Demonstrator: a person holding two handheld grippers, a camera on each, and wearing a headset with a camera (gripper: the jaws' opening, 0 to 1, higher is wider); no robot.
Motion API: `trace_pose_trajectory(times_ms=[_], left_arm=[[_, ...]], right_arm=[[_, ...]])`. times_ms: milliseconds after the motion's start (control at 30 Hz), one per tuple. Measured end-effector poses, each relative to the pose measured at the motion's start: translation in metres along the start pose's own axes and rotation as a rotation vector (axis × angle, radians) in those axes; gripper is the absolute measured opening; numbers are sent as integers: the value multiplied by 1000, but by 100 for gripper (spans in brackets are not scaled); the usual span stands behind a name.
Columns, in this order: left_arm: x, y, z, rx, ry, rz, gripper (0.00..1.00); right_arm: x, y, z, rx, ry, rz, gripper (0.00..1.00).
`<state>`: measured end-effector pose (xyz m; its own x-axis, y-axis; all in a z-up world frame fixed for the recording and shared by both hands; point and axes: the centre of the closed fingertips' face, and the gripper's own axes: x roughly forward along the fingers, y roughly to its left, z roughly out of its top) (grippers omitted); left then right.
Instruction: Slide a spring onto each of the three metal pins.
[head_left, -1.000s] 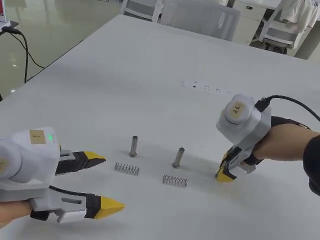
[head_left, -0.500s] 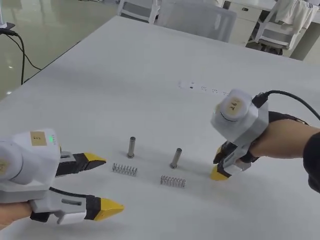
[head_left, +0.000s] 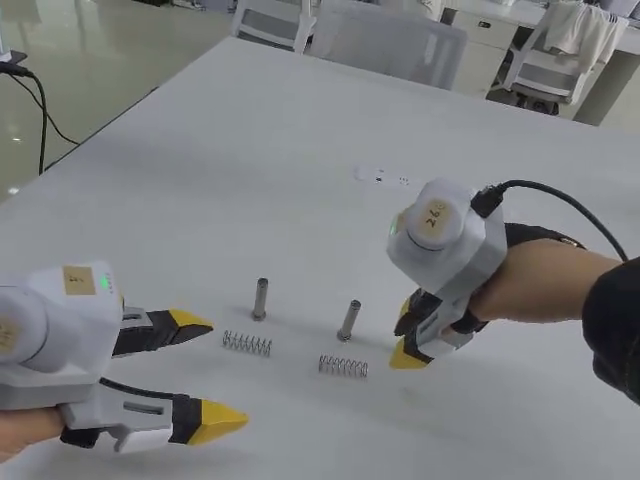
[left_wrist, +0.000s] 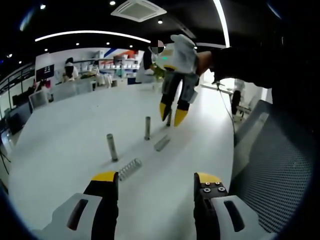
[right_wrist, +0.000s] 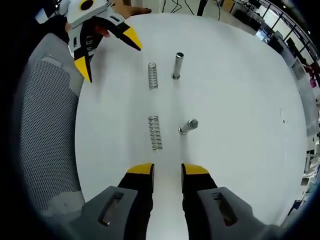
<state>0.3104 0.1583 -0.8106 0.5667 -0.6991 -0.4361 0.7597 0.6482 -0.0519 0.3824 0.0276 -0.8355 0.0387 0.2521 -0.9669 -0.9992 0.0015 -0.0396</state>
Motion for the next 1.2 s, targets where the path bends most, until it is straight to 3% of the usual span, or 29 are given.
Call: trace_pose_trajectory(times_ms=[167,467,933,1200], left_arm=[[1,-1,0,2,2,-5,55],[2,-1,0,3,4,-10,54],[5,-5,0,5,10,-23,54],[8,-7,1,6,8,-28,53]], right_arm=[[9,8,11,-11,-15,19,18],[23,11,17,-18,-21,33,15],[39,17,14,-37,0,36,10],[38,16,15,-55,-5,27,8]])
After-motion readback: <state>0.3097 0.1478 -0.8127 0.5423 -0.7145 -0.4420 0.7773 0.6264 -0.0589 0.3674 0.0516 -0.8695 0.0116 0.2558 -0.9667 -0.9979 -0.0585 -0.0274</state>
